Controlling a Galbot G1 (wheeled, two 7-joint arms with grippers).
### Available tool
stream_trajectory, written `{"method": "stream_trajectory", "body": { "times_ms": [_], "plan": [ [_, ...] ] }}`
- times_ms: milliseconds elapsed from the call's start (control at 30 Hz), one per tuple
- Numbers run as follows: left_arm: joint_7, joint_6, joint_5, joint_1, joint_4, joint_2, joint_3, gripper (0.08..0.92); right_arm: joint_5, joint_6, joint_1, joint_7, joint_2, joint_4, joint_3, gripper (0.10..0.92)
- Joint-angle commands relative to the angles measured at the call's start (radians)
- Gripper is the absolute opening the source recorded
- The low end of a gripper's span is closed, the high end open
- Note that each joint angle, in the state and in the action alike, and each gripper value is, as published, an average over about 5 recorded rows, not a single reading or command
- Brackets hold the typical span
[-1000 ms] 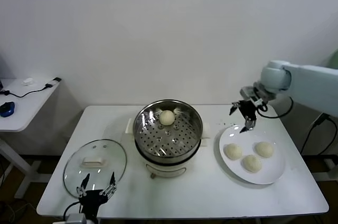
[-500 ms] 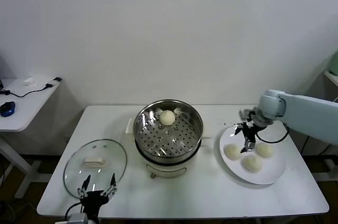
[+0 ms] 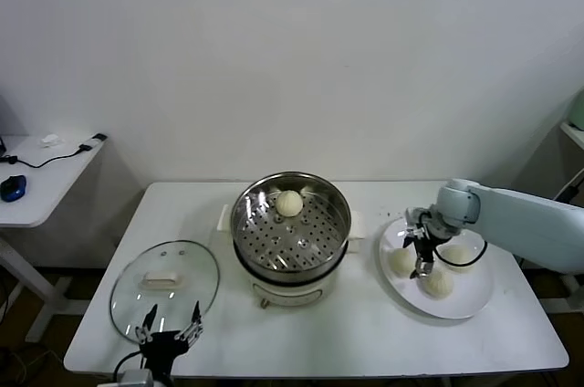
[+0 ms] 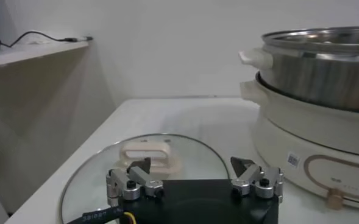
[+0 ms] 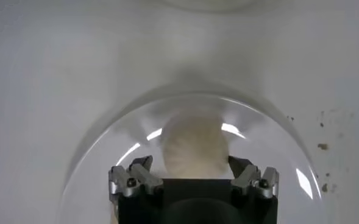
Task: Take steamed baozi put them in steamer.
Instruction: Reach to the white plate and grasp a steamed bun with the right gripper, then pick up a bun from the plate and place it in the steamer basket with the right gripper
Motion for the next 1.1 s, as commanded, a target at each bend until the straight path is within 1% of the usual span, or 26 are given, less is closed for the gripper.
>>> {"method": "stream_trajectory", "body": {
  "times_ms": [33,167,433,533,667,800,933,1100],
  "plan": [
    [0.0,-0.001,0.003,0.003,-0.004,-0.002,0.002,0.823,-0.017,-0.015,-0.053,0.018,0.003,-0.013,0.053,0.775],
    [-0.003,-0.001,0.007,0.01,-0.01,-0.004,0.004,0.823,-0.011,-0.012,-0.025,0.008,-0.012,0.002,0.055,0.706],
    [-0.006,-0.005,0.019,0.024,-0.025,-0.007,0.011,0.823,0.034,0.008,0.101,-0.031,-0.066,0.064,0.029,0.693],
    [-0.006,-0.004,0.019,0.028,-0.033,-0.007,0.013,0.823,0.073,0.021,0.226,-0.055,-0.083,0.095,-0.012,0.69],
    [-0.006,-0.003,0.022,0.03,-0.039,-0.004,0.02,0.823,0.183,0.028,0.496,-0.09,-0.051,0.128,-0.127,0.69],
    [-0.005,0.0,0.026,0.03,-0.051,-0.003,0.032,0.823,0.346,-0.001,0.714,-0.096,0.029,0.2,-0.209,0.694],
    [-0.005,0.002,0.028,0.031,-0.06,-0.002,0.043,0.823,0.504,-0.079,0.794,-0.015,0.12,0.314,-0.205,0.689],
    [-0.008,-0.002,0.034,0.036,-0.064,-0.001,0.053,0.823,0.631,-0.205,0.751,0.132,0.25,0.425,-0.167,0.693]
  ]
}}
